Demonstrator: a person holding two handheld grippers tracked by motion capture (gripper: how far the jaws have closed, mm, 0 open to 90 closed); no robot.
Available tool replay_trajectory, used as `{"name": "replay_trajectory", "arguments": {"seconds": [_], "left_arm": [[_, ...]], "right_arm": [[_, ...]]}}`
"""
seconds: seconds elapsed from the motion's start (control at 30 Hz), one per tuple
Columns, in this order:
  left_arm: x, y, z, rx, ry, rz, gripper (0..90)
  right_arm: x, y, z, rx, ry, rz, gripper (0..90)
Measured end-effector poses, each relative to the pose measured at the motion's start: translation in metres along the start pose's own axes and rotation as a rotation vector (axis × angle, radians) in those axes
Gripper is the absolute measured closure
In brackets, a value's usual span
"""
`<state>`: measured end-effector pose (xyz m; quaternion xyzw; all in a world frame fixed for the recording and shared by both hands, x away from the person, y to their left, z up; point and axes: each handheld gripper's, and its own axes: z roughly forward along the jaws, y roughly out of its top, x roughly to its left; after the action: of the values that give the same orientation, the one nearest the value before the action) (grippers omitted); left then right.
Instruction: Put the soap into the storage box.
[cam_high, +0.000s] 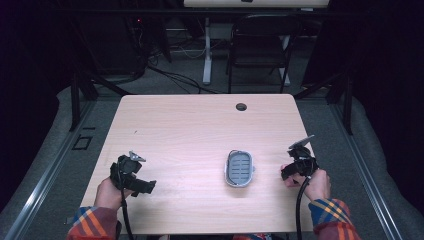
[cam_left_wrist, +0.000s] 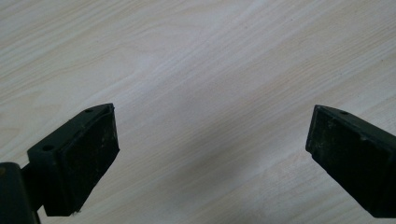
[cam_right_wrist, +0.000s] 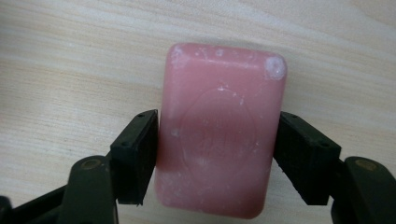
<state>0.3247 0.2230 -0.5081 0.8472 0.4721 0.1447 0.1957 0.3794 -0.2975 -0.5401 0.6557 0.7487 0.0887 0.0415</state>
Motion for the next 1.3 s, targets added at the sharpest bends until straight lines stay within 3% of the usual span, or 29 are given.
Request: {"name": "replay_trajectory", "arguments": {"seconds": [0.23,0.63,0.9,0.97,1.0,1.07,1.3], "left_arm": [[0.000,0.000,0.000,-0.001,0.000,0.001,2.4],[0.000,0.000,0.000,0.000,-0.001,0.002,2.4],[0.000,0.000,0.000,-0.002,0.001,0.001,2.4],[0.000,0.000,0.000,-0.004,0.001,0.000,2.4],[0.000,0.000,0.000,-0.004,0.001,0.000,2.4],[0.000,0.000,0.000,-0.002,0.000,0.001,2.4],[0.000,0.000,0.000,-0.005,0.000,0.001,2.4]], "right_arm": [[0.000,0.002,0.001,0.026,-0.008,-0.021,36.4],[-0.002,0.001,0.002,0.014,0.011,-0.005,36.5],[-0.006,0.001,0.001,0.009,0.052,0.004,36.7],[-0.006,0.002,-0.002,0.035,0.052,-0.016,36.8],[-0.004,0.001,0.000,0.000,0.055,0.011,36.8],[-0.005,0.002,-0.004,0.026,0.064,-0.013,36.8],[-0.003,0.002,-0.009,0.005,0.085,-0.051,36.9]]}}
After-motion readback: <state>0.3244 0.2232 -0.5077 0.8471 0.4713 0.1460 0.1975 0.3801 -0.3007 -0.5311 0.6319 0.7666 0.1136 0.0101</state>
